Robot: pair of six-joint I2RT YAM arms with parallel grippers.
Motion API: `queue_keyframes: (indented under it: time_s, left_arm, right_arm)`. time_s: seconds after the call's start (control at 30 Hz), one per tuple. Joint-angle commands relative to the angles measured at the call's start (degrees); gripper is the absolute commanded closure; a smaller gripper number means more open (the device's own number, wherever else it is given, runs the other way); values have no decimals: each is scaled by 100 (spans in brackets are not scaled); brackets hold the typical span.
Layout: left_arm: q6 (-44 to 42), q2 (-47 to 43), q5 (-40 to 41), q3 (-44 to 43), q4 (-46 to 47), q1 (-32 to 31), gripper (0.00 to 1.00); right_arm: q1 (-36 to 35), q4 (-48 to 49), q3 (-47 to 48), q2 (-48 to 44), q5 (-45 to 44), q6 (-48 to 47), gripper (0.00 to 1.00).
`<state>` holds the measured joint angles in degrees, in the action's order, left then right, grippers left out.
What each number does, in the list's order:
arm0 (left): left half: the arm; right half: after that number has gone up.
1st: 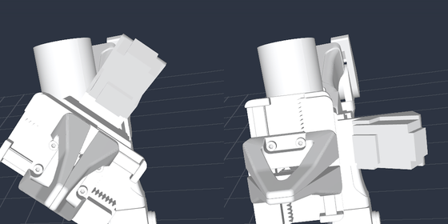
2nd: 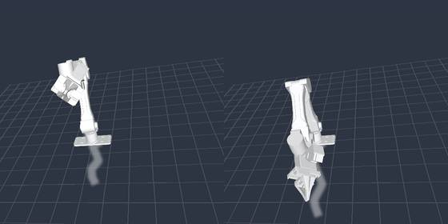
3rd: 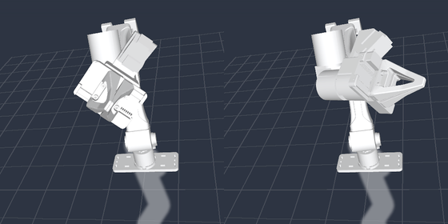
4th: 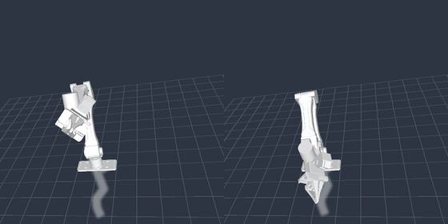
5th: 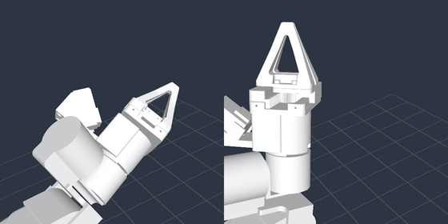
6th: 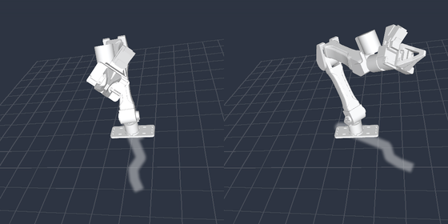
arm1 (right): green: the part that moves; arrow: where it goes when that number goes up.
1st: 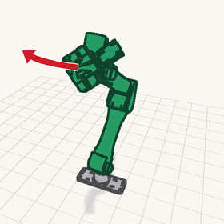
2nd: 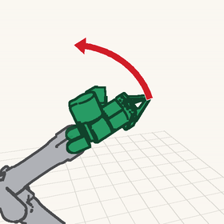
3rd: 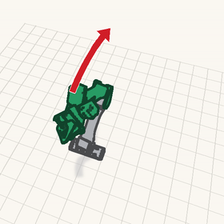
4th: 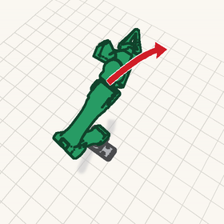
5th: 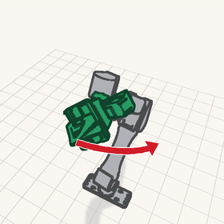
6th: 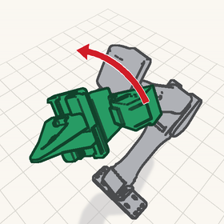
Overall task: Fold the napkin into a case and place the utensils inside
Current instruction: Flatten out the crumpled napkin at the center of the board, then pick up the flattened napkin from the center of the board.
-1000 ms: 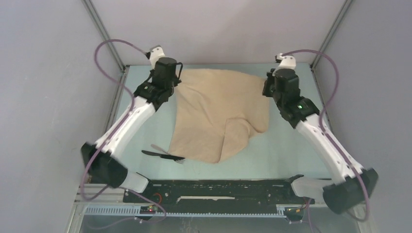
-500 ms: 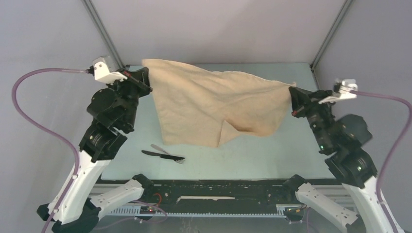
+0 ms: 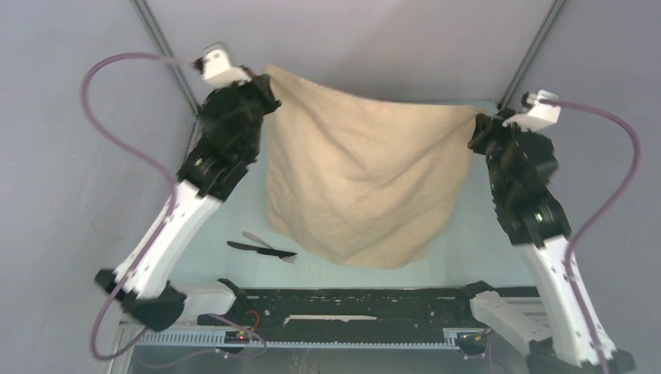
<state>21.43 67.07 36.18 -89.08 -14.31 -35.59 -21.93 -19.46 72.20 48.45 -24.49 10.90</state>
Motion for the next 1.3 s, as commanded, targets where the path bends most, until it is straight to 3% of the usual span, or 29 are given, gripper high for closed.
queue_keyframes:
  time_s: [0.0,0.1,0.27,0.33,0.37,0.43,0.53,0.6,0.67,0.73,0.83,0.97,1.07,1.13,1.17,1.27]
  left_arm:
    - [-14,1633,197,-736,-53,450,100]
    - [231,3204,-26,-1923,-771,770,100]
    - [-67,5946,-635,-4019,-812,1131,100]
    - [-57,6764,-698,-4802,-781,1271,100]
    - [60,7091,-822,-5088,-784,1386,100]
    - [504,7353,-1284,-5202,-584,1637,94]
    - [831,7201,-1656,-4712,-214,1850,73]
    - [815,6935,-1790,-4406,-239,1854,63]
    - [786,6506,-1805,-3967,-357,1815,57]
    - [770,5802,-1861,-3296,-486,1774,47]
    - [921,4870,-2425,-2158,-555,1761,40]
    - [1250,3597,-3101,-289,-549,1636,36]
    - [1446,2691,-3551,1071,-442,1496,35]
    - [1574,2061,-3808,2018,-183,1373,31]
    - [1636,1756,-3911,2471,-68,1318,30]
    - [1817,934,-4164,3510,152,1164,28]
  right_arm:
    - [1512,-111,-32,1110,945,780,100]
    - [2135,266,-22,2304,1425,888,100]
    - [2594,1398,472,4706,2225,557,100]
    - [2632,1362,1283,5827,2369,393,99]
    - [2645,900,2055,6627,2386,294,98]
    - [2607,-823,4277,7766,2199,97,91]
    - [2576,-1777,5491,8471,2248,-16,50]
    - [2576,-2426,5774,8531,2210,34,44]
    - [2515,-2423,5081,8092,2156,24,36]
    - [2457,-2612,4323,7533,1862,256,36]
    - [2359,-2043,2357,6204,1883,677,34]
    - [2535,-1015,4,4371,3178,1511,29]
    - [2724,-679,-1488,3327,3521,1967,26]
    - [2895,-628,-2250,2663,3657,2229,20]
    - [2963,-589,-2578,2334,3640,2296,5]
    - [3424,-289,-3585,1557,3846,2463,0]
